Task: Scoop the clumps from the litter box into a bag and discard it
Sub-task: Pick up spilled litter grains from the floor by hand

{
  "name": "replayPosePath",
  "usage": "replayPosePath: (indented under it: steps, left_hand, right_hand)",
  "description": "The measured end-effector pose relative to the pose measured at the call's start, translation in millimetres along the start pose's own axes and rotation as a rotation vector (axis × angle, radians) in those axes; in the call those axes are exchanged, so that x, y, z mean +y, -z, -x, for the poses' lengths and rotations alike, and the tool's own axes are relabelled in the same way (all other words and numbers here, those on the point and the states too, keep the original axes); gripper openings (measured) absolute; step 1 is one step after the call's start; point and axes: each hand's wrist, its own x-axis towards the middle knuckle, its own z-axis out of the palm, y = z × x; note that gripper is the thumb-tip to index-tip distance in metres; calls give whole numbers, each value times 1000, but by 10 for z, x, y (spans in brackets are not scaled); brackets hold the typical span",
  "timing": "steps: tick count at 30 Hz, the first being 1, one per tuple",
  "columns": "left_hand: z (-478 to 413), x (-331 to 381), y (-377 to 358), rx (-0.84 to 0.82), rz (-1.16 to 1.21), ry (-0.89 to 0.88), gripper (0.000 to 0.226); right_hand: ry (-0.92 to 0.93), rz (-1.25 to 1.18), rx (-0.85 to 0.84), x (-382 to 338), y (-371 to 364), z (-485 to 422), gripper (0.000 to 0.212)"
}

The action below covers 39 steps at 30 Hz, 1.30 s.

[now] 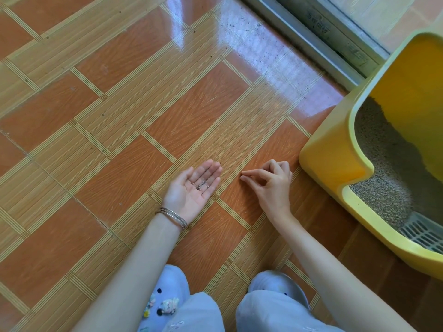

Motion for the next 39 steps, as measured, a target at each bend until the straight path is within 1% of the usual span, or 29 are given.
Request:
replayPosePath:
  steps: [7,10,13,17,19,22,24,26,27,30,33,36,39]
  left_hand:
    - [0,-29,-4,10,-7,7,39]
    - [3,-39,-11,8,-15,13,39]
    - [8,-50,-17,10,-16,15,39]
    - [13,-63,-34,13,-23,17,39]
    - [16,-78,-41,14,-29,17,39]
    - [23,-136,-64,9,-51,36,38]
    - [29,-199,-95,1,-77,57,39]
    - [38,-256,-138,-1,-100,75,39]
    - [40,-274,-154,-1,-103,80,39]
    - [48,-260,-162,-7,-65,80,39]
    - [56,-177,-115,3,-40,57,39]
    - [63,-91,-60,12,-3,28,39]
    - [69,-40,-15,12,2,7,39]
  right_hand:
    - [200,208,50,58,-74,45,16]
    - [246,285,70,61,-99,60,17]
    - [251,344,72,31,-119,76,19]
    - [215,349,-7,16,-114,88,24]
    - [148,214,-58,-16,-77,109,25]
    - [7,-90,-82,-185,35,147,26]
    - [20,-180,-109,-325,110,173,23]
    - [90,-172,-140,-387,163,205,18]
    - [96,-174,-134,-379,185,217,15]
    - [-38,-253,-54,-273,259,214,11]
    - [-159,-216,2,-127,279,155,10]
    - [-195,-133,-8,-43,223,100,7]
    - [-169,-66,-19,-24,132,94,8]
